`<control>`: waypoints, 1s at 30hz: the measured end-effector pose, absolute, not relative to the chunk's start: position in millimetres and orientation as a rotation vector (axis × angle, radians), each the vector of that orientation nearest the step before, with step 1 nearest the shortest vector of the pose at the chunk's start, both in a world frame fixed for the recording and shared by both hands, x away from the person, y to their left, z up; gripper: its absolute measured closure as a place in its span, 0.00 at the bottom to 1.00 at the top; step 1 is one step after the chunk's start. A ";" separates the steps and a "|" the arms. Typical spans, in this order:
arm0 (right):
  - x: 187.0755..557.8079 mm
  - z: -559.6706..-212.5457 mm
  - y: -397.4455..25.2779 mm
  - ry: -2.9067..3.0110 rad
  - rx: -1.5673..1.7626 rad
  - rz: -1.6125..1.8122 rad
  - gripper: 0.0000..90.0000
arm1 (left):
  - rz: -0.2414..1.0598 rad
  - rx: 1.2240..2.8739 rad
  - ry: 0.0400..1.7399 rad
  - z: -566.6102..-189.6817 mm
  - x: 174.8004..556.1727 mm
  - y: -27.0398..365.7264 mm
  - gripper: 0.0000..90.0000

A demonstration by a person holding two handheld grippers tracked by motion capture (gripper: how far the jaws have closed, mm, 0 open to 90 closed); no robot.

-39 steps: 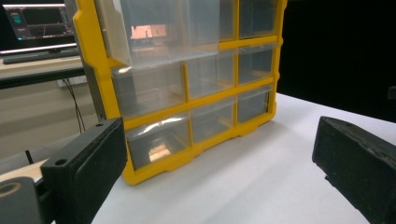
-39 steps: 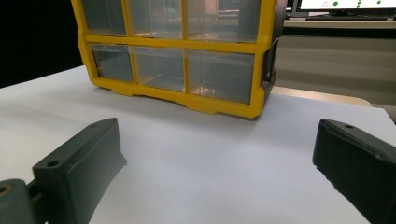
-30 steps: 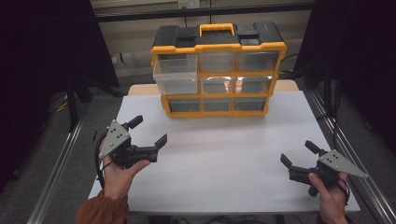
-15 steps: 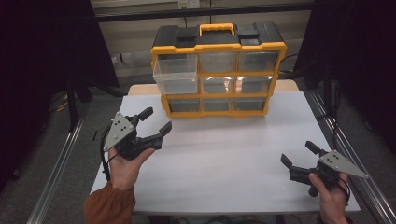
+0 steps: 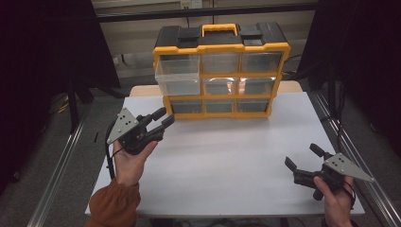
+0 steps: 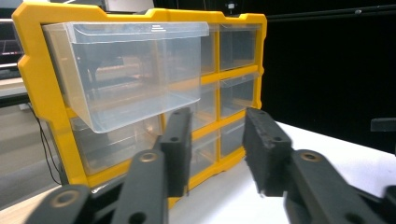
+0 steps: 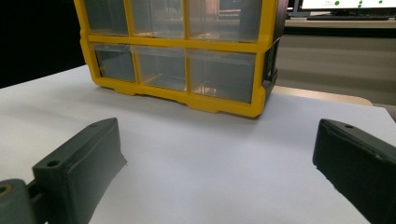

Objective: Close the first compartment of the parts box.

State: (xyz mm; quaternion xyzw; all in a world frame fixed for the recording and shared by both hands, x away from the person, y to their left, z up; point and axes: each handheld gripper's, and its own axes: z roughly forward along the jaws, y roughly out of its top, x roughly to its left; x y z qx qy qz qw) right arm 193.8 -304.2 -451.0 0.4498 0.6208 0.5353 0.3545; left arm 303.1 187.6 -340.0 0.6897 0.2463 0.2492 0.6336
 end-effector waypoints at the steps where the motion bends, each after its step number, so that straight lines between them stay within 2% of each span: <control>1: 193.2 -450.6 -304.2 1.606 1.159 1.381 0.02 | 0.572 1.569 0.564 -340.7 302.3 186.9 0.73; 5: 191.7 -449.8 -302.9 1.609 1.158 1.376 0.02 | 0.570 1.595 0.543 -341.7 301.6 186.5 0.87; 11: 190.6 -449.4 -303.0 1.603 1.154 1.379 0.02 | 0.552 1.594 0.554 -341.2 301.8 184.3 1.00; 16: 191.5 -449.6 -302.2 1.608 1.152 1.381 0.02 | 0.544 1.629 0.552 -338.5 305.7 183.9 1.00; 30: 193.2 -449.4 -302.5 1.617 1.136 1.394 0.01 | 0.569 1.584 0.568 -330.8 322.8 175.8 1.00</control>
